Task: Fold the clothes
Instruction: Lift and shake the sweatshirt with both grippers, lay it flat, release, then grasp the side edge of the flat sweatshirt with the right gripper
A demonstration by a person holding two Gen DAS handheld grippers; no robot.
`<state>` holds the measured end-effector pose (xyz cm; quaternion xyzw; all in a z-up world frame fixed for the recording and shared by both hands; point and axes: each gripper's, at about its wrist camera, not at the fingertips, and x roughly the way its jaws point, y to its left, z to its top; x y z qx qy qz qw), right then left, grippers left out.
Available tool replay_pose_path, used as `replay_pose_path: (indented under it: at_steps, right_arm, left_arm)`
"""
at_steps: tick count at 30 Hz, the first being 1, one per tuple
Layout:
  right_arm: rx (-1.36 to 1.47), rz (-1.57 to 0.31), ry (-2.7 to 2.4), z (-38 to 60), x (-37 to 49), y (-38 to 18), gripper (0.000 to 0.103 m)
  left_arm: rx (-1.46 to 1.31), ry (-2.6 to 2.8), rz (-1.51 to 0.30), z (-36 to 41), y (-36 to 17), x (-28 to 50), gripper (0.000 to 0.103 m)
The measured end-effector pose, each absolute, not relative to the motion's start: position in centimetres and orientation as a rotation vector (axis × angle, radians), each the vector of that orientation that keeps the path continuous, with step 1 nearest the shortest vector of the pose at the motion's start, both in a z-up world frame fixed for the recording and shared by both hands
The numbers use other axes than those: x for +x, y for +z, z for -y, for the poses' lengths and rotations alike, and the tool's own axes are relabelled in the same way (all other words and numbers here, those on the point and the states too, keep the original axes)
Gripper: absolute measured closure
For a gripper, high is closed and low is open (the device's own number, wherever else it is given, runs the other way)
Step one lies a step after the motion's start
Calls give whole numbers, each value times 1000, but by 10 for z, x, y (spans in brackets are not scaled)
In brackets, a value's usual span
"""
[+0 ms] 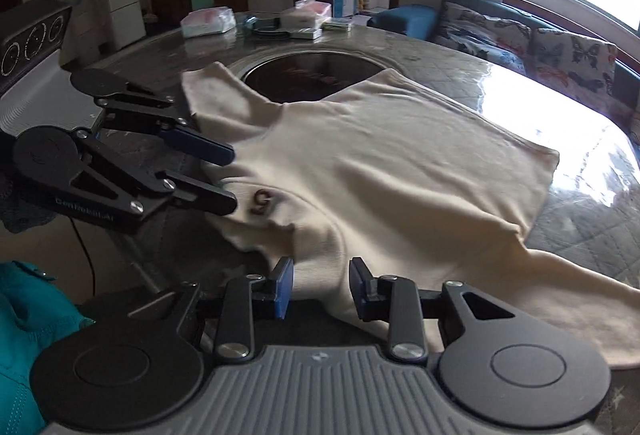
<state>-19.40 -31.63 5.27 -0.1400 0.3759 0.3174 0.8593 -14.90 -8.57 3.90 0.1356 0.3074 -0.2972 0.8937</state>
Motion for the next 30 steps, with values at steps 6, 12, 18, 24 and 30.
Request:
replay_pose_path:
  at_steps: [6, 12, 18, 24, 30]
  right_arm:
    - [-385, -748, 636, 303, -205, 44, 74]
    - [-450, -732, 618, 299, -209, 39, 91]
    - [-433, -760, 657, 308, -211, 50, 96]
    - [-439, -806, 704, 312, -214, 47, 94]
    - [-378, -796, 743, 322, -207, 63, 90]
  left_arm:
    - [384, -604, -619, 92, 31, -153, 62]
    - [445, -610, -606, 96, 24, -153, 92]
    - [405, -663, -594, 85, 39, -158, 98]
    - [444, -718, -671, 86, 25, -158, 98]
    - [335, -749, -639, 76, 53, -138, 93]
